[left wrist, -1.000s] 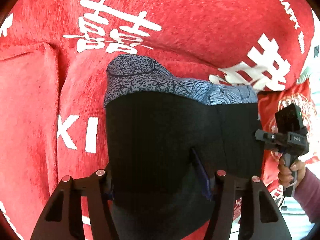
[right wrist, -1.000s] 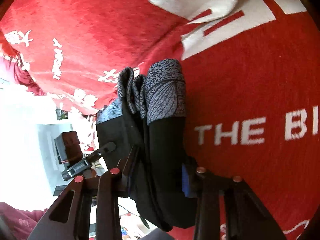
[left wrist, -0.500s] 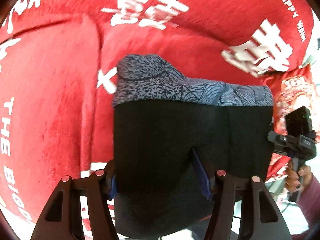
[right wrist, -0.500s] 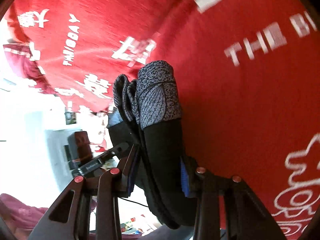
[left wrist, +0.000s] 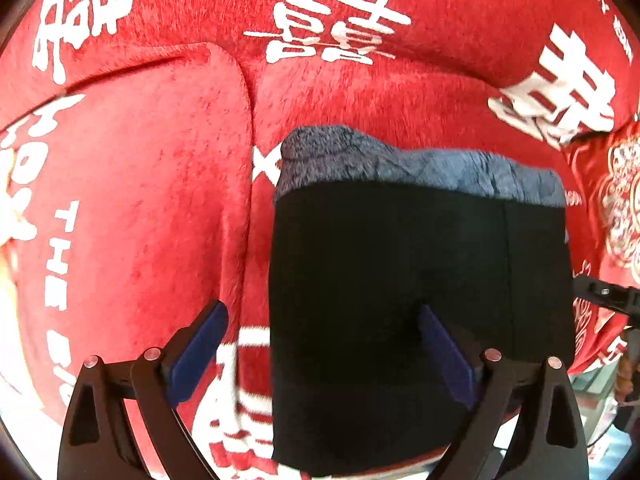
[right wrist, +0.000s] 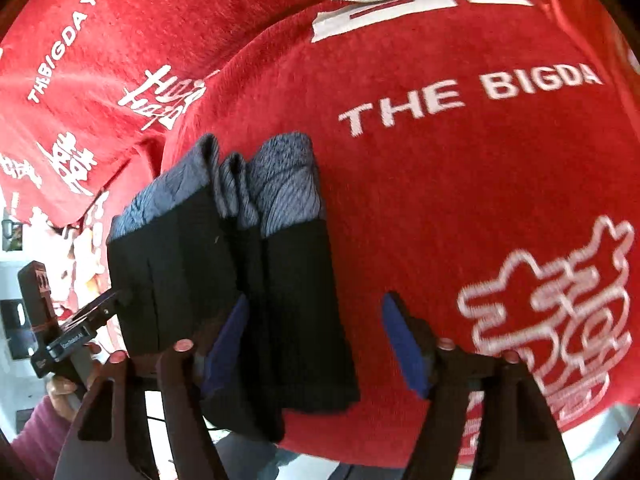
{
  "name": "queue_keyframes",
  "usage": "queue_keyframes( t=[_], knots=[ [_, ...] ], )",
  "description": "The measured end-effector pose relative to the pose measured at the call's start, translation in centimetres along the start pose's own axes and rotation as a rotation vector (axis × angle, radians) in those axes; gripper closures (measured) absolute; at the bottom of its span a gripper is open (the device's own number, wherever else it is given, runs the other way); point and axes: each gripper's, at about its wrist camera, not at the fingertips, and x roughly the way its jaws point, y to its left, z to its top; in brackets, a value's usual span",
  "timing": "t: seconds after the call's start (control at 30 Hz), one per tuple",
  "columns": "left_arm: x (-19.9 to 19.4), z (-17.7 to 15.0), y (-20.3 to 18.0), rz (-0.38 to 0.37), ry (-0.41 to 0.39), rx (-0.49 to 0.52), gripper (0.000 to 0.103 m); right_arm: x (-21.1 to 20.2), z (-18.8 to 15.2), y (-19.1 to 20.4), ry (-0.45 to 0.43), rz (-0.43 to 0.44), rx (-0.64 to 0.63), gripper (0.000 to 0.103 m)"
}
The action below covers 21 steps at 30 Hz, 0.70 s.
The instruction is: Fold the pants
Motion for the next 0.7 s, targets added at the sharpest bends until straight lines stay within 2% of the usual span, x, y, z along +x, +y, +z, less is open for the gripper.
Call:
queue_keyframes(
  t=[0.17, 0.23, 0.3, 0.47, 0.6, 0.7],
  knots=[
    [-2.7, -1.9, -1.3, 0.05, 0.002, 0.06, 0.006, -2.0, -3.0, 0.7, -0.02, -0.065, 0.005, 0.023],
    [-3.9, -2.8, -1.7, 0.078, 0.005, 0.074, 0.001, -2.8, -4.1, 1.0, -0.031, -0.095, 0.018, 0.021],
    [-4.8, -3.4, -1.9, 0.085, 0.006, 0.07, 0.001, -3.7, -4.9, 1.4, -0.043, -0.134, 0.037, 0.016],
    [-7.6, -4.8, -2.1, 0.102, -0.001, 0.061, 0.001, -6.1, -6.5, 3.1, -0.066, -0.191, 0.069, 0.013],
    [-10.0, -5.3, -2.3, 0.139, -0.024, 0.053, 0.001, -8.0, -7.5, 5.2, -0.071, -0.255, 0.025, 0.011],
    [-12.1, -5.2, -2.5, 0.172, -0.047, 0.067, 0.001, -9.2, -8.1, 7.3, -0.064, -0.26, -0.022, 0.011]
  ],
)
